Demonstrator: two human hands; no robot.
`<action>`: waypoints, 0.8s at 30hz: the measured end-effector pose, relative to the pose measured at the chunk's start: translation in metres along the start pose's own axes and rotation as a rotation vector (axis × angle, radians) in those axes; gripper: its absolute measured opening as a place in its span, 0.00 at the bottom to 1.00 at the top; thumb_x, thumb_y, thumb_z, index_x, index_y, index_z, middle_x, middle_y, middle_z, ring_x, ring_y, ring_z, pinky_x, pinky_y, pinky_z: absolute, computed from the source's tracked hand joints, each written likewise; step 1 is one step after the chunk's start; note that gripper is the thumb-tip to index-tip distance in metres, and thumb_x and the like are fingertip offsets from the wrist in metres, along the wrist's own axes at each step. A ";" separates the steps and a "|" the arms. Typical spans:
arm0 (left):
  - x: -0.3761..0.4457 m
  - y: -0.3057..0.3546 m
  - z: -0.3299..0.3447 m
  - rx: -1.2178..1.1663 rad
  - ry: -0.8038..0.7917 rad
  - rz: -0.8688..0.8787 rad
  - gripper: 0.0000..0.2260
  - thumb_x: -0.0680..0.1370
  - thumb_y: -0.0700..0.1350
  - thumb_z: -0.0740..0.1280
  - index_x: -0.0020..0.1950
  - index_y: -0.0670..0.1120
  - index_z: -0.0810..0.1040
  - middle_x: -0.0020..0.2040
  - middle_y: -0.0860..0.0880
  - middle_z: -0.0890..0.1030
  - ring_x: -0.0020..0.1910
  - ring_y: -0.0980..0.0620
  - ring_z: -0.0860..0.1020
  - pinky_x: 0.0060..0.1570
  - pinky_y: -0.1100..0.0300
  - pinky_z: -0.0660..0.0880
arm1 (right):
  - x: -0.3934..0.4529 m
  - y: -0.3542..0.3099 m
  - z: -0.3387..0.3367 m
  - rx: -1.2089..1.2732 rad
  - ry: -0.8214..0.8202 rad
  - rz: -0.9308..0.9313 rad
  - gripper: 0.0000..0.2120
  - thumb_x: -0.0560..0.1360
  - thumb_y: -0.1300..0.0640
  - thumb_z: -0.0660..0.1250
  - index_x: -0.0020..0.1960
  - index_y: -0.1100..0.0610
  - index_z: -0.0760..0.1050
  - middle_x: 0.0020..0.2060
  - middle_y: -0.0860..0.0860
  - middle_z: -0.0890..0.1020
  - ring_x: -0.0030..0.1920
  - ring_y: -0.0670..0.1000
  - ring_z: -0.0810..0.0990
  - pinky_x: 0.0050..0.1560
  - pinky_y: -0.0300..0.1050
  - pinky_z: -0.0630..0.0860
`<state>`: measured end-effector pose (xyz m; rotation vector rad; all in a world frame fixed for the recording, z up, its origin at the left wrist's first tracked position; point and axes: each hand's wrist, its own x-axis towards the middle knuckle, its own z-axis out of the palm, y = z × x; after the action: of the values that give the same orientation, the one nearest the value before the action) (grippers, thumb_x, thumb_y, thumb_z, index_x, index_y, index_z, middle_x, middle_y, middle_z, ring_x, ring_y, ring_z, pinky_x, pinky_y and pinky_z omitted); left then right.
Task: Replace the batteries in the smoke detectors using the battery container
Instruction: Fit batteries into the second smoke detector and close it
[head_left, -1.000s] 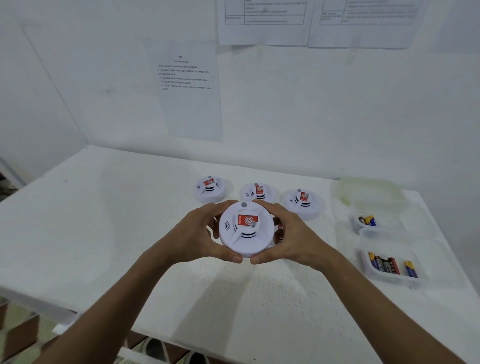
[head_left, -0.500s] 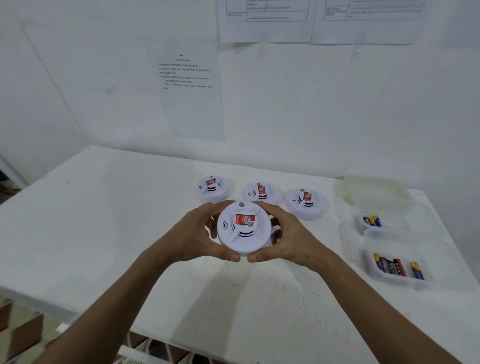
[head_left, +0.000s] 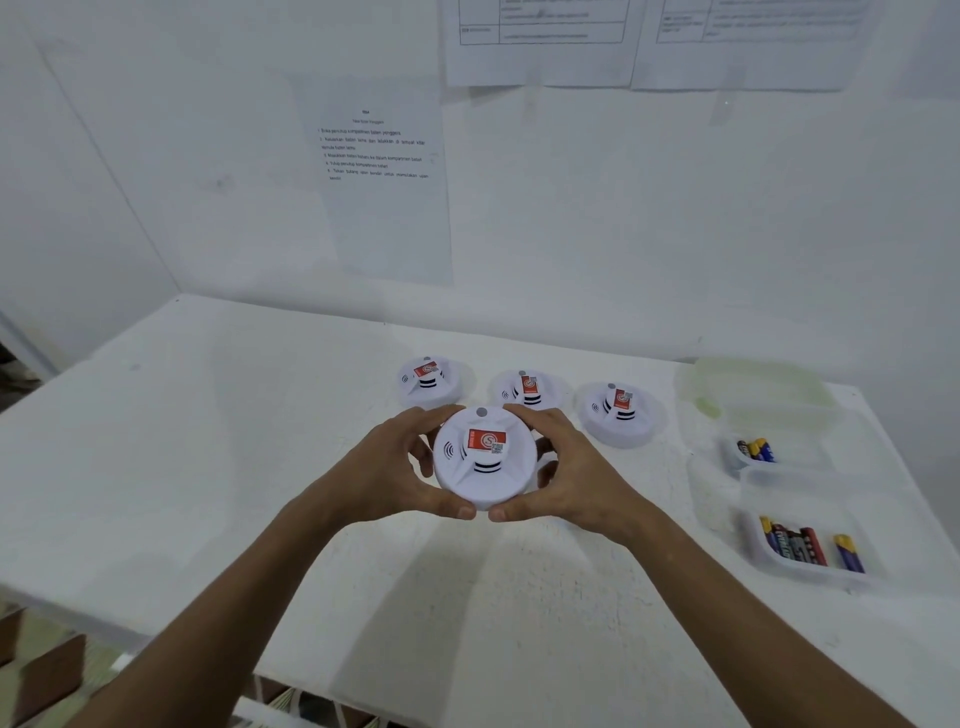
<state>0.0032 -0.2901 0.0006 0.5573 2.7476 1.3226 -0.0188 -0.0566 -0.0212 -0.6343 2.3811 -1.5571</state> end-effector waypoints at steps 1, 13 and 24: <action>0.001 -0.003 -0.001 0.008 0.003 -0.007 0.38 0.61 0.55 0.81 0.69 0.56 0.71 0.57 0.59 0.78 0.47 0.58 0.76 0.41 0.68 0.76 | 0.002 0.001 0.002 0.006 0.013 0.008 0.48 0.59 0.53 0.84 0.72 0.45 0.64 0.65 0.42 0.70 0.59 0.48 0.74 0.52 0.41 0.79; 0.018 -0.045 -0.005 0.053 -0.003 -0.071 0.33 0.61 0.52 0.82 0.60 0.66 0.70 0.53 0.60 0.79 0.48 0.59 0.76 0.43 0.71 0.74 | 0.034 0.019 0.033 -0.015 0.100 0.034 0.42 0.58 0.57 0.84 0.67 0.48 0.69 0.61 0.44 0.74 0.57 0.41 0.73 0.47 0.28 0.72; 0.035 -0.084 0.004 0.083 -0.121 -0.152 0.27 0.62 0.50 0.81 0.58 0.54 0.78 0.49 0.58 0.82 0.48 0.59 0.76 0.44 0.68 0.74 | 0.049 0.032 0.050 -0.103 0.119 0.093 0.35 0.59 0.57 0.84 0.63 0.55 0.75 0.51 0.45 0.79 0.50 0.46 0.76 0.48 0.32 0.73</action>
<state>-0.0543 -0.3233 -0.0619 0.4079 2.6950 1.1099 -0.0487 -0.1091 -0.0686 -0.4542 2.5528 -1.4804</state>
